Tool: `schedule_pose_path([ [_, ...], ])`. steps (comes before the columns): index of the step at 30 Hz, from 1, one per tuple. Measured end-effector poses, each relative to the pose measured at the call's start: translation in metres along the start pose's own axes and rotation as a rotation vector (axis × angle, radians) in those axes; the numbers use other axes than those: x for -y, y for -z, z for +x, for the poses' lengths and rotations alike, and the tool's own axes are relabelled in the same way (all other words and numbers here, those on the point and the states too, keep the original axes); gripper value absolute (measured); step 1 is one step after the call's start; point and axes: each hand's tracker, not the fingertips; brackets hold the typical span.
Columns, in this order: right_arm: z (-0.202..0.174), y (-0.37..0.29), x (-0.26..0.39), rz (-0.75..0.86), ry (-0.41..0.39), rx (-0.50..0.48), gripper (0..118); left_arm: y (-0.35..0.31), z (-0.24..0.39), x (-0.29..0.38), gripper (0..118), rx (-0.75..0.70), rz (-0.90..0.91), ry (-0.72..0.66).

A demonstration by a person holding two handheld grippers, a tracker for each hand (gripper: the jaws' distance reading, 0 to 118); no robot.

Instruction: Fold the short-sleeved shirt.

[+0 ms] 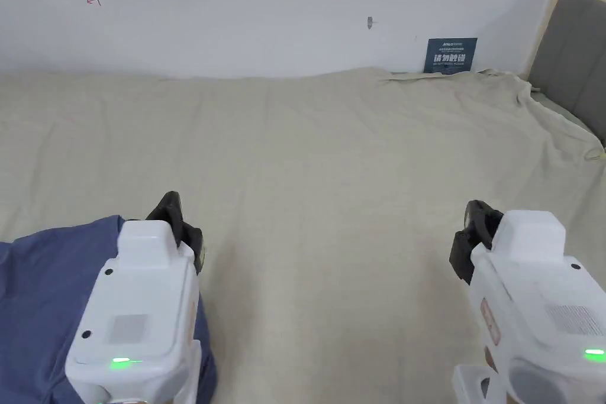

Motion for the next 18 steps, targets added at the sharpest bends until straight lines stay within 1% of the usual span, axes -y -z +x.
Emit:
schedule_pose_path([
  [1, 0.0, 0.001, 0.001, -0.005, 0.007, 0.004, 0, 0.0, 0.002, 0.002, 0, 0.005, 0.002, 0.02],
  [2, 0.002, 0.002, 0.003, -0.006, -0.002, 0.007, 0, 0.0, 0.003, 0.003, 0, 0.025, 0.001, 0.02],
  [9, -0.001, 0.0, 0.003, -0.004, -0.037, 0.028, 0, 0.004, -0.006, 0.011, 0, 0.043, -0.026, -0.059],
  [18, -0.003, -0.001, 0.001, -0.001, -0.046, 0.025, 0, 0.001, -0.007, 0.008, 0, 0.04, -0.03, -0.083],
])
